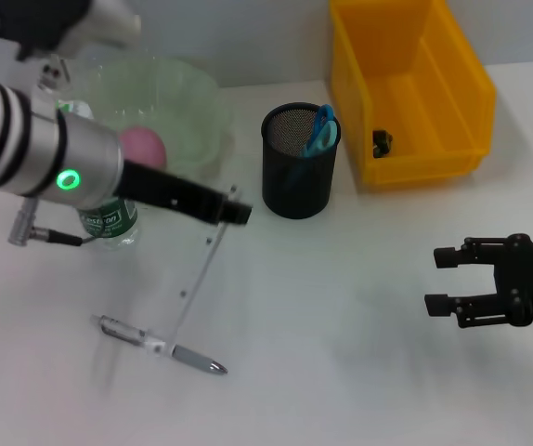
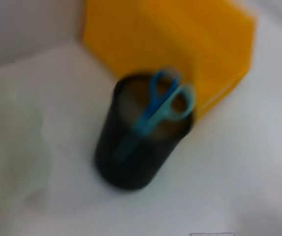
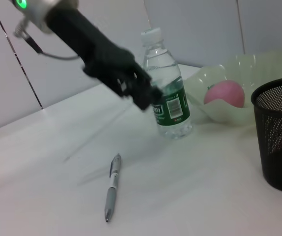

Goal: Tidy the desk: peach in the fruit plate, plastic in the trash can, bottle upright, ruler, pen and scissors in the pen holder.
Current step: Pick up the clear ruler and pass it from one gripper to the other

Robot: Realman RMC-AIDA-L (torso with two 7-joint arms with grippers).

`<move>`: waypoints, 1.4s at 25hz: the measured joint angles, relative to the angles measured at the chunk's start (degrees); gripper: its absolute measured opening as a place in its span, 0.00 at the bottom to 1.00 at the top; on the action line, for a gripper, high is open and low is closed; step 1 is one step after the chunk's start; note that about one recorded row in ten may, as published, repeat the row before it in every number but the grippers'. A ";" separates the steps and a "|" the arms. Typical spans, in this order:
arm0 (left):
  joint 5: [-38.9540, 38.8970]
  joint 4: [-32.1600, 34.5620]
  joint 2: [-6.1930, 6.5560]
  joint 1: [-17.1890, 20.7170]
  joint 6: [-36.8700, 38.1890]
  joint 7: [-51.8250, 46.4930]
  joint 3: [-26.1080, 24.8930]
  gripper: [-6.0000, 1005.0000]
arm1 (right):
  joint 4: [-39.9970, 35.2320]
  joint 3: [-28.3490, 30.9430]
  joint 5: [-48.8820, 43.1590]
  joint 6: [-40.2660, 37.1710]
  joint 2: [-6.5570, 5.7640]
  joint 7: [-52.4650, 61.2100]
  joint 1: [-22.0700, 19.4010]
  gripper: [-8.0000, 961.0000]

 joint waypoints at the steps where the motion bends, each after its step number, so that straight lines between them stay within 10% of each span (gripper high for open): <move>1: 0.00 0.00 0.00 0.00 0.00 0.00 0.00 0.39 | 0.00 0.00 0.00 0.00 0.00 0.00 0.00 0.81; 13: -36.75 -1.99 -0.19 12.59 -12.86 28.01 -2.89 0.39 | 0.00 0.54 0.18 0.04 -0.09 0.11 -0.07 0.81; 22: -71.54 -20.75 -0.43 15.07 -22.10 71.74 7.87 0.39 | 0.00 0.50 0.32 0.08 -0.08 0.12 0.07 0.81; 25: -94.66 -33.58 -0.46 13.65 -22.20 95.29 14.74 0.39 | 0.00 0.53 0.35 0.13 0.00 0.11 0.24 0.81; 35: -135.75 -42.10 -0.55 13.04 -22.30 132.53 36.54 0.39 | 0.00 0.68 3.29 0.36 1.73 -2.87 -0.02 0.81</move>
